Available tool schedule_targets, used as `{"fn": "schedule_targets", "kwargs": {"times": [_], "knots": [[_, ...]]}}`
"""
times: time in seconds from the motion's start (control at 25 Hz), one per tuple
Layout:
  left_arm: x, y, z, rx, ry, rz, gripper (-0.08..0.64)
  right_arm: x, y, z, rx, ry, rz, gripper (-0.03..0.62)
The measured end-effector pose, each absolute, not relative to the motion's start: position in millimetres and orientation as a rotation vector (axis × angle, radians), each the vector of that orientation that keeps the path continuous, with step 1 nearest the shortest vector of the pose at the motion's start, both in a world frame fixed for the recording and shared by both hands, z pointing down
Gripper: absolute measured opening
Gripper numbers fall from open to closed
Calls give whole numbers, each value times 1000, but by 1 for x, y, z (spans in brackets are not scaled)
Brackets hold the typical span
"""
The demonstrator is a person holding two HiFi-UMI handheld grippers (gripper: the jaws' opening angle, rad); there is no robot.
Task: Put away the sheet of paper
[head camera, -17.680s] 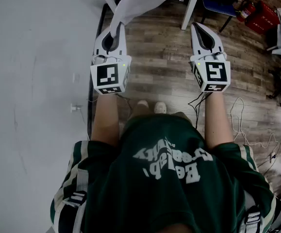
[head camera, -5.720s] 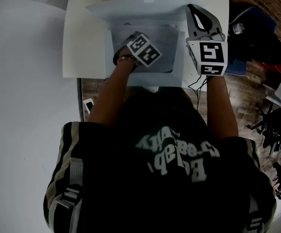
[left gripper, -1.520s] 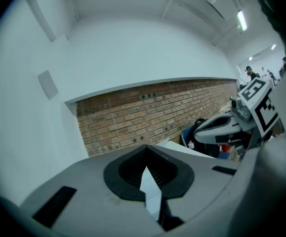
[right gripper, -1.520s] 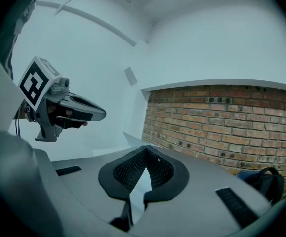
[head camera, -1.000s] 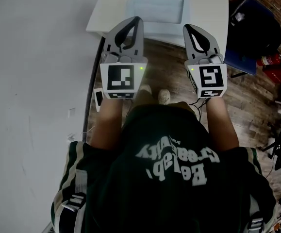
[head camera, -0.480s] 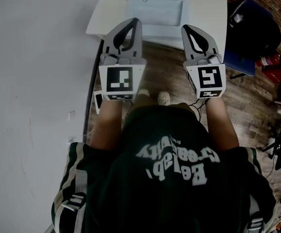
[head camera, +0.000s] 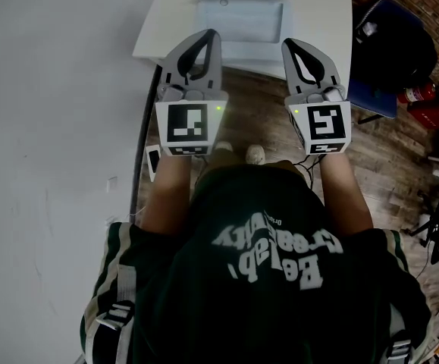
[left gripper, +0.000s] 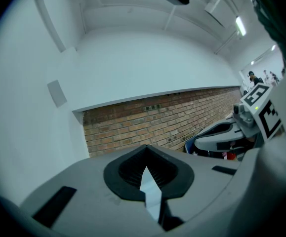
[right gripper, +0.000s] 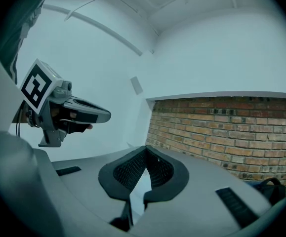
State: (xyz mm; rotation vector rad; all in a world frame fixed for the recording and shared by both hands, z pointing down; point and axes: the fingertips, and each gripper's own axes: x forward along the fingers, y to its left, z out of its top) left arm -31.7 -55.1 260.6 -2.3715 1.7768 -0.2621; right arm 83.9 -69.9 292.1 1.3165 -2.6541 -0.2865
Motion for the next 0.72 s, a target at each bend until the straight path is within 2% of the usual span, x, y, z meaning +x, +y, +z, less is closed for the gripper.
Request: {"fn": "schedule_targets", "kwargs": {"times": [0.72], "knots": [[-29, -63, 256, -2378, 1756, -251, 2, 78, -73, 286, 1302, -2670, -318, -8]]}}
